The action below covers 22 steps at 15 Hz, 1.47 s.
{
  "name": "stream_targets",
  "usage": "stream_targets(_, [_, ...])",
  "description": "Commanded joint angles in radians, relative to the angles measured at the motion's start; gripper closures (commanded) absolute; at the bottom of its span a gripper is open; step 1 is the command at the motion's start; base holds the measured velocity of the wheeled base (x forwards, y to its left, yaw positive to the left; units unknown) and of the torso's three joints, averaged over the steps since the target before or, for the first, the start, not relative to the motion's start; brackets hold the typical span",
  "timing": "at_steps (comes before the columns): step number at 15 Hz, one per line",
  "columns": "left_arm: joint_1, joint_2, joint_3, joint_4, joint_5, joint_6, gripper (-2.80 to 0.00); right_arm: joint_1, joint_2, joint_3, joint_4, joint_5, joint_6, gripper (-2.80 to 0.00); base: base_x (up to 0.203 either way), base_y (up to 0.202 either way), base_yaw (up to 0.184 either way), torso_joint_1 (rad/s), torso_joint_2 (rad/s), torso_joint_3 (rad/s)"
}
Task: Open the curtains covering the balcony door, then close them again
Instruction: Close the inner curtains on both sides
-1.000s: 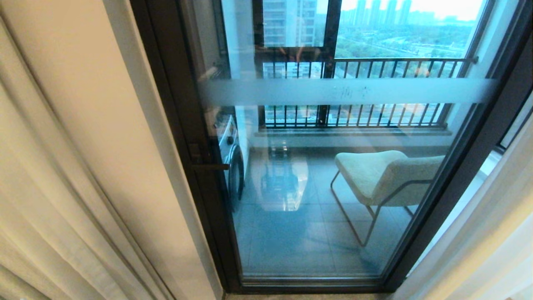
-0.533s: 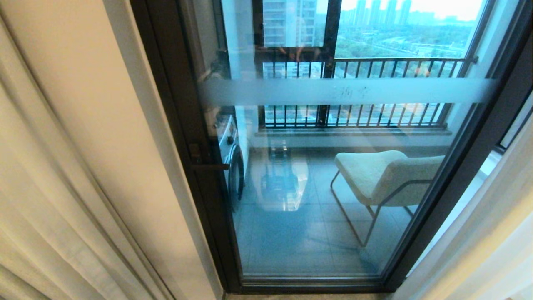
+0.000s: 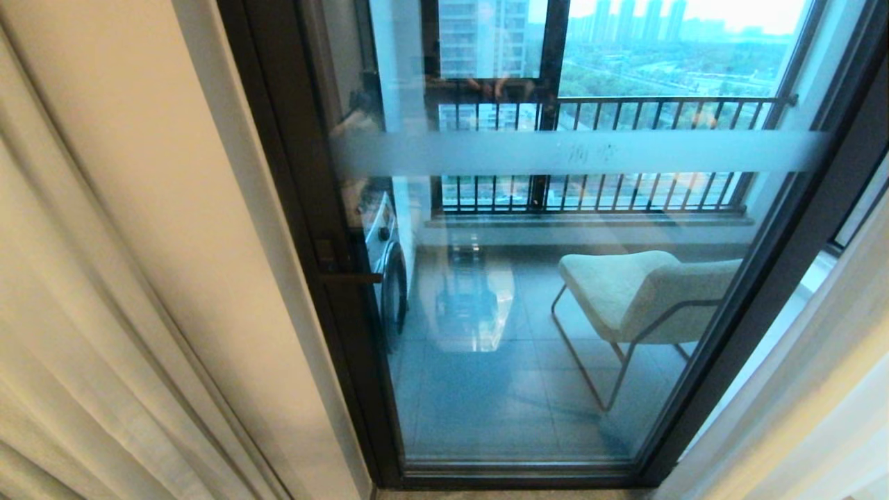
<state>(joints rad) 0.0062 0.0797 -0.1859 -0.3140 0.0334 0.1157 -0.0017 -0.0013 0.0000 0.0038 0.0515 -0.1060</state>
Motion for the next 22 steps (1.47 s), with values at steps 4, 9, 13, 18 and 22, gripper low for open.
stream_targets(4, [0.118,0.468,-0.23,0.005,0.088,-0.014,0.0,0.0,0.001,0.0,0.001,0.001,-0.001,0.0,0.0,0.0,0.0,0.0,0.0,0.0])
stream_targets(9, [0.278,0.849,-0.583,0.17,0.206,-0.082,0.0,0.0,0.001,0.0,0.0,0.001,-0.001,0.0,0.0,0.0,0.0,0.0,0.0,0.0])
stream_targets(13, [0.354,1.061,-0.793,0.288,0.33,-0.14,0.0,0.0,0.001,0.0,0.001,0.001,0.0,0.0,0.0,0.0,0.0,0.0,0.0,0.0])
stream_targets(18, [0.403,1.206,-0.977,0.303,0.389,-0.185,-2.8,0.0,0.001,0.0,0.001,0.001,-0.001,0.0,0.0,0.0,0.0,0.0,0.0,0.0])
stream_targets(22, [0.416,1.268,-1.038,0.304,0.399,-0.204,-2.8,0.0,0.001,0.0,0.0,0.0,-0.001,0.0,0.0,0.0,0.0,0.0,0.0,0.0])
